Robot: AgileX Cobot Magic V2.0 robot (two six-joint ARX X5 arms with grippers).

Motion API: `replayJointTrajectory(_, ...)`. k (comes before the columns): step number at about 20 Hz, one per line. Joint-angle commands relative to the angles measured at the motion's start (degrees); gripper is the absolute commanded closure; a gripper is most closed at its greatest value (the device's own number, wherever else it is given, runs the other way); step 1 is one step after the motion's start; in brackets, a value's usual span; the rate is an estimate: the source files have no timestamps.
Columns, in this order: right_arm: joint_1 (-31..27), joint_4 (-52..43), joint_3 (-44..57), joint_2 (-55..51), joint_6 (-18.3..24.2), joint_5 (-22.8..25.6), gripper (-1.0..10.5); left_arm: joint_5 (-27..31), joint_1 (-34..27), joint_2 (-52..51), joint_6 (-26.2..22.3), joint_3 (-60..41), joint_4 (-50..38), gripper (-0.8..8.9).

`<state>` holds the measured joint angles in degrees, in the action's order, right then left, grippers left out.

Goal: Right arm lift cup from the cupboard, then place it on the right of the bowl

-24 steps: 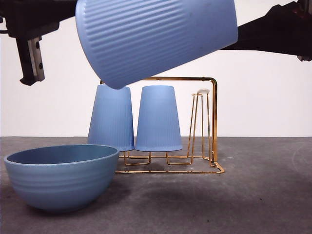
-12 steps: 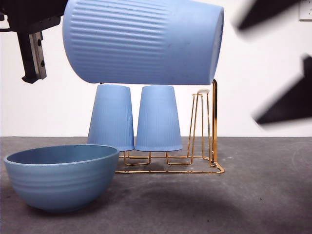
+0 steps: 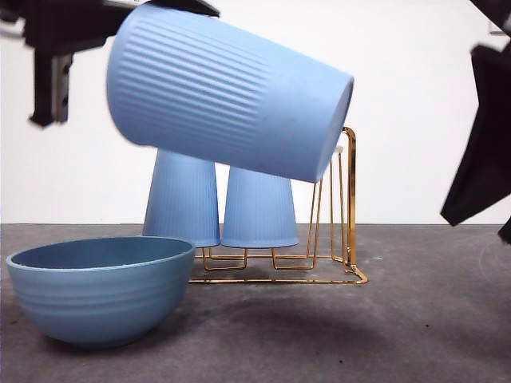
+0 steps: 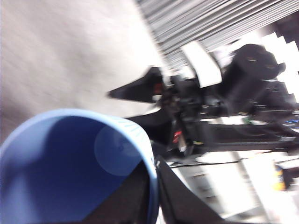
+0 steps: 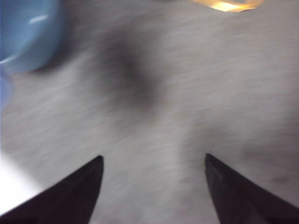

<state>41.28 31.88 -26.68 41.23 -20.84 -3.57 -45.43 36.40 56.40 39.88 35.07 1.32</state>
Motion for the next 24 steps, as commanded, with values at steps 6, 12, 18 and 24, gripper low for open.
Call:
replayJointTrajectory(6,0.5,0.4,-2.4,0.1,-0.9,13.1,6.3,19.7,10.5,14.6,-23.7,24.6,25.4,8.0)
replayJointTrajectory(12,0.5,3.3,-2.4,0.1,-0.8,18.5,6.3,36.3,18.1,30.2,-32.1,42.6,40.0,8.01)
replayJointTrajectory(18,0.5,4.6,-2.4,0.1,-0.9,20.2,6.3,48.3,22.5,39.1,-35.1,47.9,48.4,8.01)
replayJointTrajectory(24,0.5,4.6,-2.4,0.1,-0.8,20.1,6.3,51.5,23.3,43.0,-36.0,47.9,47.1,8.01)
